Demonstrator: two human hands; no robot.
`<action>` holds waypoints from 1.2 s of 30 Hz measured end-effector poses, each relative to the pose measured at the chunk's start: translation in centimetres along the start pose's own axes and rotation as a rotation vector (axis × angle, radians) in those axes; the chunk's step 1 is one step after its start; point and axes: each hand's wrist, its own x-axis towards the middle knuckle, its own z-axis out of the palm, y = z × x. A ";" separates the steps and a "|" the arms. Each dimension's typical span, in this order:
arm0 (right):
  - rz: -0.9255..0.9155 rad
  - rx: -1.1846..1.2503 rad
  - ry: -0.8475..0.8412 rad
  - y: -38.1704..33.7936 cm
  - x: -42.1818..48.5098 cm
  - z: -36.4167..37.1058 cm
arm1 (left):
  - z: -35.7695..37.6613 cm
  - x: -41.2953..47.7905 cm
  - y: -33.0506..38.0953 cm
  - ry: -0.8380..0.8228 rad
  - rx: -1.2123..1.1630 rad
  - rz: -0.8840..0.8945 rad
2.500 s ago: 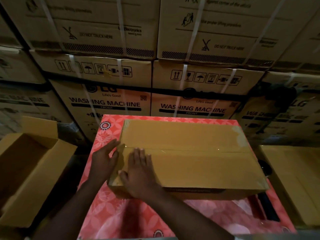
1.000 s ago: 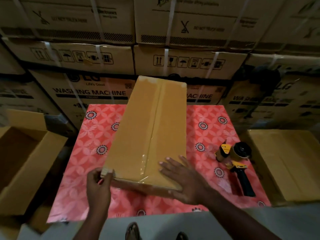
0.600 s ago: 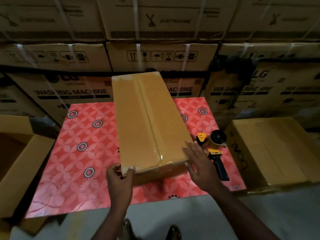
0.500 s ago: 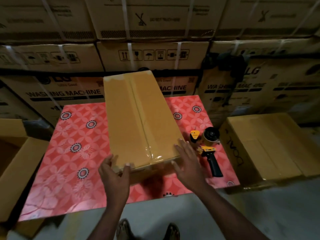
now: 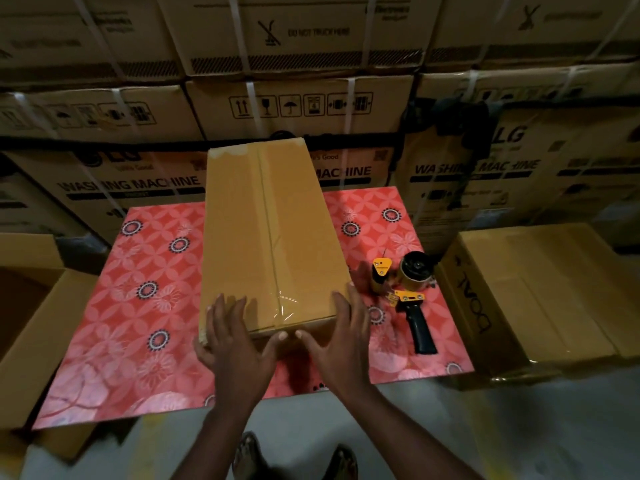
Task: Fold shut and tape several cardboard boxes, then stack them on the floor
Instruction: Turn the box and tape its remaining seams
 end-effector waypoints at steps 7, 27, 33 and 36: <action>-0.082 -0.145 -0.023 1.5 0.0 0.7 | 0.8 -0.3 0.3 -0.020 0.096 -0.012; 0.883 -0.017 -0.199 18.1 5.1 -4.2 | 0.9 -0.4 0.5 -0.056 0.203 -0.021; 1.043 0.410 -0.436 21.3 9.1 -5.3 | 0.2 -0.1 0.2 -0.134 0.213 0.010; 0.894 0.373 -0.270 19.5 10.3 -5.5 | -0.4 -0.1 -0.2 -0.198 0.163 0.018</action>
